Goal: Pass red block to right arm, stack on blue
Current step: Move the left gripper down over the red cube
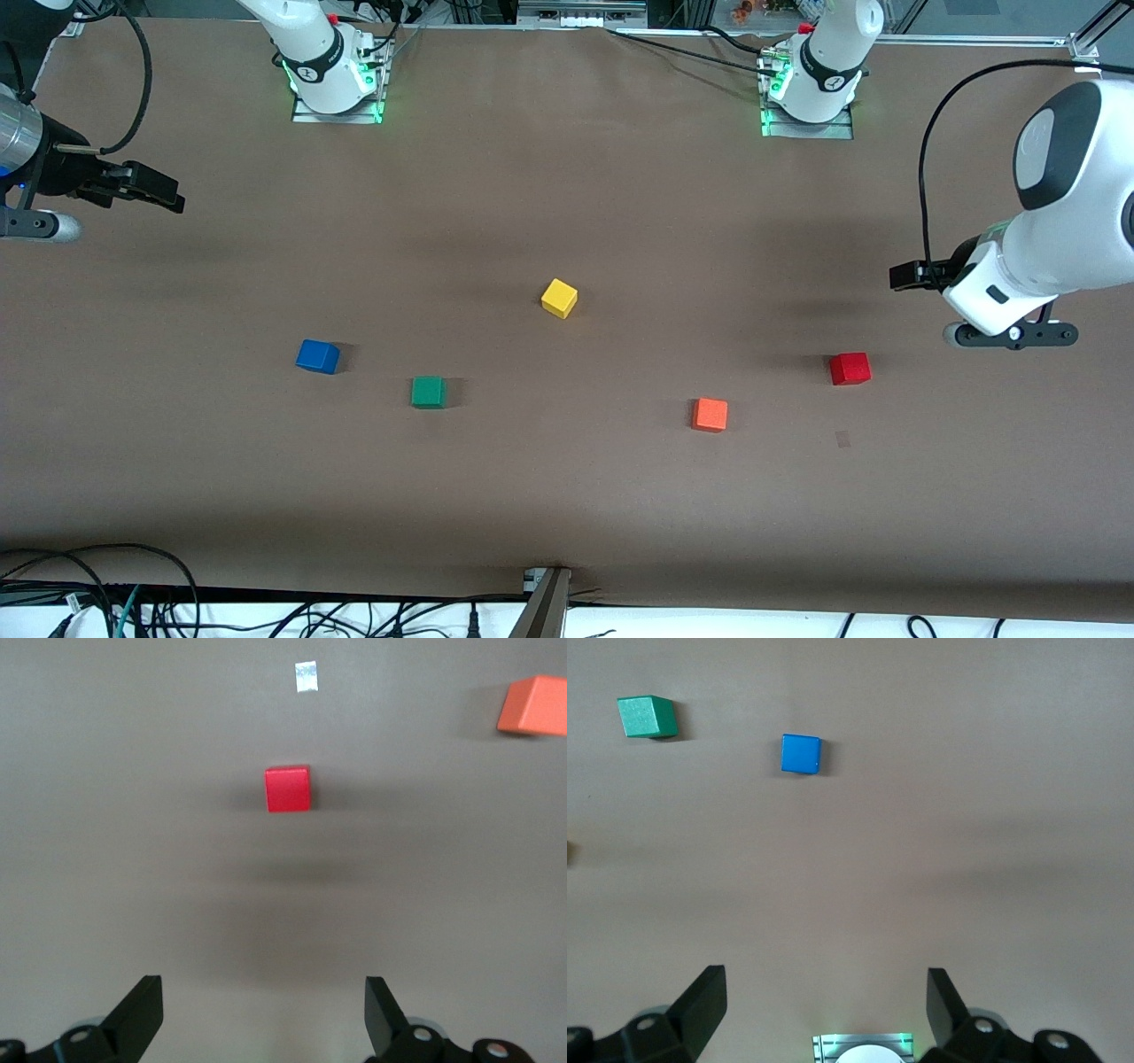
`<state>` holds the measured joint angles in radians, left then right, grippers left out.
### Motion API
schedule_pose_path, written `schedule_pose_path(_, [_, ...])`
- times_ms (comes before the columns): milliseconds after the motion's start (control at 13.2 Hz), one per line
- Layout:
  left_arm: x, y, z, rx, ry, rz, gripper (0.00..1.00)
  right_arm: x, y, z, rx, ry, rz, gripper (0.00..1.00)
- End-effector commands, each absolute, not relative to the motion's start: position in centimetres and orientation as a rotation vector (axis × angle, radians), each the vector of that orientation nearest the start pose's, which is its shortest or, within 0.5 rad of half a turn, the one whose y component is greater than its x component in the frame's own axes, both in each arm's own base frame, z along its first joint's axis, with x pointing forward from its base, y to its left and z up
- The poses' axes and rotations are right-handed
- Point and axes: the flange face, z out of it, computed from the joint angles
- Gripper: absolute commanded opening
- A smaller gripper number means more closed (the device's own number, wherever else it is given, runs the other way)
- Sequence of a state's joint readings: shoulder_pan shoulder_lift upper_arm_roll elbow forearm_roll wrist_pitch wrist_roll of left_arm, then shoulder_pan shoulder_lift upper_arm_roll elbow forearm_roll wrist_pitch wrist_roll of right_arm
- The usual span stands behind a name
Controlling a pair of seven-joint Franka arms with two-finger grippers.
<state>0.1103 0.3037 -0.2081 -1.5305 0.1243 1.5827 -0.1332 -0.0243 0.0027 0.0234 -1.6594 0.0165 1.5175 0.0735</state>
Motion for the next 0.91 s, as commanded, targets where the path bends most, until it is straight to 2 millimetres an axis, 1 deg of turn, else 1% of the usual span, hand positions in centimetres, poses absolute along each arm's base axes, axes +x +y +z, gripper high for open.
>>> schedule_pose_path(0, [64.1, -2.7, 41.7, -3.037, -0.041, 0.326, 1.0, 54.2, 0.1, 58.3, -3.112, 0.132, 0.231, 1.0])
schedule_pose_path(152, [64.3, -2.3, 37.0, -3.057, -0.052, 0.27, 1.0, 54.2, 0.2, 58.3, -3.112, 0.131, 0.229, 1.0])
schedule_pose_path(304, [63.3, -0.8, 32.4, -3.081, -0.077, 0.194, 1.0, 54.2, 0.2, 58.3, -3.112, 0.132, 0.229, 1.0])
schedule_pose_path(380, [63.0, -0.7, 30.8, -3.093, -0.081, 0.155, 1.0, 54.2, 0.2, 58.3, -3.112, 0.132, 0.229, 1.0])
schedule_pose_path(456, [62.7, -0.4, 29.2, -3.1, -0.09, 0.139, 1.0, 54.2, 0.2, 58.3, -3.112, 0.129, 0.229, 1.0])
schedule_pose_path(532, [62.6, -0.1, 28.1, -3.105, -0.097, 0.141, 1.0, 54.2, 0.2, 58.3, -3.112, 0.131, 0.229, 1.0])
schedule_pose_path(836, [63.0, 0.1, 23.8, -3.121, -0.094, 0.138, 1.0, 54.2, 0.2, 58.3, -3.112, 0.132, 0.231, 1.0])
